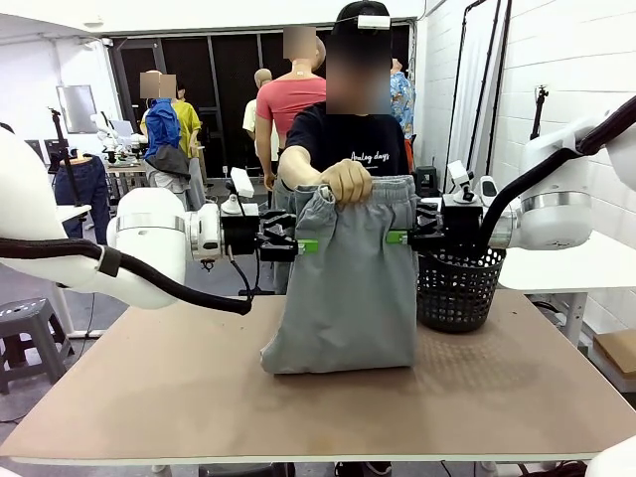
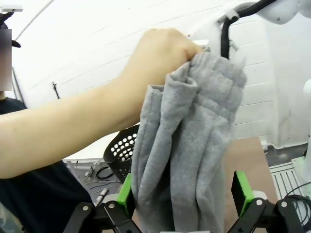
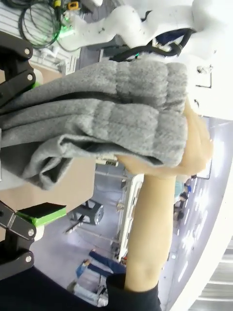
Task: Fold the training pants.
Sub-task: Release the ends of the Training pants and then grab the overlapped ends.
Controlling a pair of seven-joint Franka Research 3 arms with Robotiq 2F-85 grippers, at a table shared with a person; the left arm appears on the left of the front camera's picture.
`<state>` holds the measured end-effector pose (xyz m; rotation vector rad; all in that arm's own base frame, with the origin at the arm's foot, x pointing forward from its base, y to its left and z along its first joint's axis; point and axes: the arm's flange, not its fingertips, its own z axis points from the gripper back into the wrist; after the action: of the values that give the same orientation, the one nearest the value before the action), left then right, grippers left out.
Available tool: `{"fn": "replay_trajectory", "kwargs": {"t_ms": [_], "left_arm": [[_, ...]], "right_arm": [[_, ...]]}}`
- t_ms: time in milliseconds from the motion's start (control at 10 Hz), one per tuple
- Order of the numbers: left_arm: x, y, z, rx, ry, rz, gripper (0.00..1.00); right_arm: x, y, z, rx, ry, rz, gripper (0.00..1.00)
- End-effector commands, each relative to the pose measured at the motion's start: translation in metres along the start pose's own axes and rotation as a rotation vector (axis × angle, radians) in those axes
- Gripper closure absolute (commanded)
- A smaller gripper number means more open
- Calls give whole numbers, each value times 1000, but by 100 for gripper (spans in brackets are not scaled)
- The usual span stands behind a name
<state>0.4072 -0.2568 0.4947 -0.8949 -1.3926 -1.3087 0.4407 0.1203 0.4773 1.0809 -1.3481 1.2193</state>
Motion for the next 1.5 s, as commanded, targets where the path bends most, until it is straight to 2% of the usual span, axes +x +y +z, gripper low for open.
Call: {"fn": "replay_trajectory", "kwargs": {"t_ms": [0, 400, 1000, 1400], "left_arm": [[4, 12, 1, -61, -10, 4, 0], [4, 7, -9, -84, -6, 22, 0], [-3, 5, -10, -97, 38, 126, 0], [-2, 9, -28, -159, 41, 139, 0]], "right_arm": [[2, -2, 4, 62, 7, -85, 0], [-2, 9, 6, 147, 89, -149, 0], [2, 14, -7, 81, 40, -42, 0], [-3, 10, -29, 122, 44, -69, 0]]}}
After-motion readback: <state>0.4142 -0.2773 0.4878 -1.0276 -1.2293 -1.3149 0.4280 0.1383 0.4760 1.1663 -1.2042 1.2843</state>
